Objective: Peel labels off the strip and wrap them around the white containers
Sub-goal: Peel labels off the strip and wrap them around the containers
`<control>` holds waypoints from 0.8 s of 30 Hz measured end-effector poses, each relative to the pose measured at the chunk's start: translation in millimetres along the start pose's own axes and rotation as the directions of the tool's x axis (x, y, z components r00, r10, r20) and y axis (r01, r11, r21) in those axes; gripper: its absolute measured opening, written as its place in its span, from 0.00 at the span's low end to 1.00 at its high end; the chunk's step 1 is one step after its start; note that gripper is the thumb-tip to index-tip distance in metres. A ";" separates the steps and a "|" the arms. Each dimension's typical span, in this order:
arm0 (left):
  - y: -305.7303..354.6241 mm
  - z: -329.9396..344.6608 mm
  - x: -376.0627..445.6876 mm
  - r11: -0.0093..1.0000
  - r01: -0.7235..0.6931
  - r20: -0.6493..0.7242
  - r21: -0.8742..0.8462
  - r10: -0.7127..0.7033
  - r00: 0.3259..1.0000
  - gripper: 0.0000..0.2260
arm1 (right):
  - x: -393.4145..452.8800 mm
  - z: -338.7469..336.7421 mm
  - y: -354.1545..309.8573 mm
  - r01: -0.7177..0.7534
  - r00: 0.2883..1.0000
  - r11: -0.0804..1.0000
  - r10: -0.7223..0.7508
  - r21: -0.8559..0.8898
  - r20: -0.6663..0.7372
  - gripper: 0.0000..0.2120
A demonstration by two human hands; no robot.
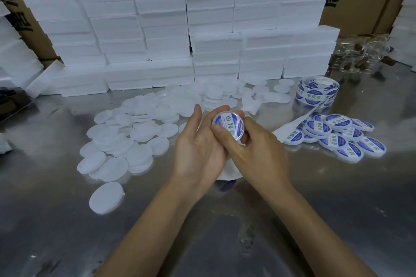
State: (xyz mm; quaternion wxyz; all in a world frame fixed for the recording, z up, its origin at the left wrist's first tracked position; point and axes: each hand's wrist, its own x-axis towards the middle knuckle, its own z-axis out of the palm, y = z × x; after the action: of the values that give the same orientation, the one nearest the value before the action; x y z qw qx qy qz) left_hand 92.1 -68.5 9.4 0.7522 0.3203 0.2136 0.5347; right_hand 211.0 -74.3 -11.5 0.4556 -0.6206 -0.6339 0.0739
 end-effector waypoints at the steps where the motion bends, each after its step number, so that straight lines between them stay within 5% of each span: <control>1: -0.8 0.1 -0.4 1.000 0.005 0.009 0.005 -0.005 1.000 0.24 | 0.9 0.1 2.0 0.004 1.000 1.000 -0.004 -0.010 -0.011 0.18; 9: -9.0 8.9 -1.2 0.999 -0.024 0.024 0.044 0.023 0.999 0.24 | 6.3 -0.8 10.1 -0.007 0.991 0.999 0.012 0.040 -0.134 0.27; 16: -11.0 12.3 -2.8 0.984 -0.046 0.039 0.171 0.040 0.998 0.24 | 5.7 2.2 9.8 -0.068 0.994 0.986 0.055 -0.151 -0.091 0.35; 24: -14.0 5.6 2.2 0.950 -0.081 0.012 0.301 0.081 0.997 0.22 | 17.1 -1.5 24.1 -0.211 0.976 0.936 0.218 0.281 0.010 0.28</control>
State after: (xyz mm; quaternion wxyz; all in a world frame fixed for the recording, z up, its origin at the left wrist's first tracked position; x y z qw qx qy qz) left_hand 105.9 -70.9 3.5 0.6722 0.4393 0.2795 0.5264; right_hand 232.5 -55.1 -18.2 0.5349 -0.6159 -0.5407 0.2055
